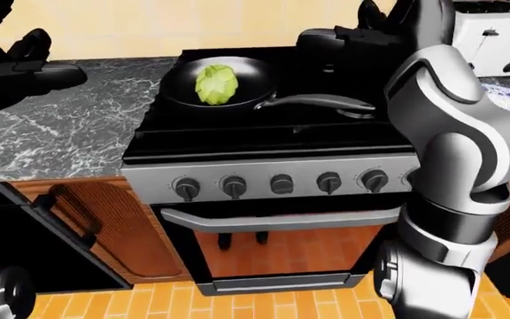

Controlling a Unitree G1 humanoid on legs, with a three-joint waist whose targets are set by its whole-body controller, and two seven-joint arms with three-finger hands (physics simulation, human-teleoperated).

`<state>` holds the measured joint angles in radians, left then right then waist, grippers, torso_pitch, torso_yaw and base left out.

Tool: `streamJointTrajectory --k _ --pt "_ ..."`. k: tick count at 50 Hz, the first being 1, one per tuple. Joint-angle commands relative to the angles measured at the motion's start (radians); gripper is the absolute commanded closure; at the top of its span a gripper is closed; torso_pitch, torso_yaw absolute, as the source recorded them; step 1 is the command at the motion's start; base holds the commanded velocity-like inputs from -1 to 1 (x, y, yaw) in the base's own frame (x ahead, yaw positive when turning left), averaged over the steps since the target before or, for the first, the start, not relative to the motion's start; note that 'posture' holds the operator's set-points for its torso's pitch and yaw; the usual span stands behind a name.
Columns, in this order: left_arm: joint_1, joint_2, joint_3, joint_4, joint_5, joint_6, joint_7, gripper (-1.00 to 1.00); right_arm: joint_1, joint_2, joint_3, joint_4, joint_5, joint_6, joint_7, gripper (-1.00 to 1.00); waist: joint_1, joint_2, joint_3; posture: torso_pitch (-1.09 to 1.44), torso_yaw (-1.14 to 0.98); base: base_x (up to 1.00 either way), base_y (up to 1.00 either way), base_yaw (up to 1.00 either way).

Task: Pick the artichoke from the pan and place it on the plate.

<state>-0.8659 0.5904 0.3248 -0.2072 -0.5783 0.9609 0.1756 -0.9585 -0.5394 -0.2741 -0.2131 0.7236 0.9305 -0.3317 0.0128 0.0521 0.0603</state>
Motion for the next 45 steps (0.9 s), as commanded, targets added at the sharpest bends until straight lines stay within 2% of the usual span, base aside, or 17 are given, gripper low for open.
streamJointTrajectory --k 1,4,8,10,11,12,13,14,17,18,22,24,26,27,30,37,45 --pt "-0.033 0.012 0.006 -0.017 0.002 -0.027 -0.002 -1.0 -0.035 -0.018 -0.015 -0.016 -0.002 -0.029 0.005 -1.0 -0.012 0.019 -0.027 0.0 0.0 0.25 -0.19 0.0" --pt "-0.033 0.012 0.007 -0.018 0.002 -0.027 -0.001 -1.0 -0.032 -0.016 -0.014 -0.017 -0.004 -0.031 0.006 -1.0 -0.007 0.008 -0.039 0.0 0.0 0.25 -0.18 0.0" --pt "-0.034 0.013 0.007 -0.018 0.0 -0.025 0.001 -1.0 -0.034 -0.017 -0.015 -0.019 -0.002 -0.027 0.004 -1.0 0.002 -0.034 -0.025 0.0 0.0 0.24 -0.19 0.0" --pt "-0.034 0.014 0.007 -0.02 -0.001 -0.023 0.001 -1.0 -0.034 -0.016 -0.015 -0.017 -0.003 -0.029 0.005 -1.0 0.008 -0.072 -0.028 0.0 0.0 0.25 -0.19 0.0" --pt "-0.031 0.013 0.008 -0.021 -0.001 -0.025 0.001 -1.0 -0.035 -0.016 -0.015 -0.018 -0.002 -0.027 0.004 -1.0 0.011 -0.105 -0.038 0.0 0.0 0.24 -0.18 0.0" --pt "-0.031 0.013 0.008 -0.021 -0.001 -0.026 0.001 -1.0 -0.036 -0.017 -0.016 -0.02 -0.001 -0.024 0.003 -1.0 0.008 -0.153 -0.051 0.0 0.0 0.25 -0.19 0.0" --pt "-0.032 0.013 0.007 -0.019 0.0 -0.027 0.0 -1.0 -0.036 -0.017 -0.016 -0.02 -0.001 -0.025 0.003 -1.0 0.002 -0.099 -0.031 0.0 0.0 0.26 -0.17 0.0" --pt "-0.029 0.013 0.007 -0.019 0.0 -0.028 0.0 -1.0 -0.035 -0.016 -0.015 -0.02 -0.002 -0.025 0.002 -1.0 0.007 -0.119 -0.027 0.0 0.0 0.25 -0.2 0.0" --pt "-0.029 0.013 0.008 -0.021 0.0 -0.028 0.0 -1.0 -0.031 -0.018 -0.008 -0.022 -0.006 -0.019 0.008 -1.0 -0.004 -0.089 -0.032 0.0 0.0 0.25 -0.17 0.0" --pt "-0.031 0.013 0.006 -0.016 0.002 -0.031 -0.001 -1.0 -0.029 -0.014 -0.009 -0.021 -0.008 -0.024 0.01 -1.0 -0.005 -0.081 -0.022 0.0 0.0 0.06 -0.01 0.0" --pt "-0.028 0.012 0.007 -0.022 0.0 -0.029 0.0 -1.0 -0.033 -0.011 -0.016 -0.021 -0.008 -0.031 0.008 -1.0 -0.01 -0.081 -0.003 0.0 0.0 0.0 0.0 0.0" --pt "-0.032 0.013 0.007 -0.022 -0.002 -0.024 0.002 -1.0 -0.031 -0.011 -0.016 -0.025 -0.007 -0.029 0.005 -1.0 -0.017 -0.057 -0.005 0.0 0.0 0.0 0.0 0.0" --pt "-0.031 0.013 0.007 -0.022 -0.002 -0.025 0.002 -1.0 -0.032 -0.011 -0.016 -0.028 -0.004 -0.024 0.002 -1.0 -0.024 -0.009 -0.02 0.0 0.0 0.0 0.0 0.0" --pt "-0.032 0.014 0.008 -0.024 -0.003 -0.022 0.003 -1.0 -0.032 -0.011 -0.016 -0.028 -0.004 -0.023 0.001 -1.0 -0.025 -0.041 -0.012 0.0 0.0 0.0 0.0 0.0" --pt "-0.032 0.015 0.008 -0.024 -0.004 -0.023 0.003 -1.0 -0.034 -0.013 -0.017 -0.026 -0.002 -0.023 -0.001 -1.0 -0.021 -0.043 -0.03 0.0 0.0 0.0 0.0 0.0" --pt "-0.034 0.014 0.004 -0.017 0.0 -0.029 0.0 -1.0 -0.037 -0.015 -0.013 -0.02 -0.007 -0.027 0.002 -1.0 -0.013 -0.061 -0.029 0.0 0.0 0.0 0.0 0.0" --pt "-0.034 0.013 0.006 -0.025 -0.002 -0.022 0.004 -1.0 -0.033 -0.016 -0.016 -0.025 -0.005 -0.031 0.003 -1.0 -0.008 -0.064 -0.026 0.0 0.0 0.0 0.0 0.0"
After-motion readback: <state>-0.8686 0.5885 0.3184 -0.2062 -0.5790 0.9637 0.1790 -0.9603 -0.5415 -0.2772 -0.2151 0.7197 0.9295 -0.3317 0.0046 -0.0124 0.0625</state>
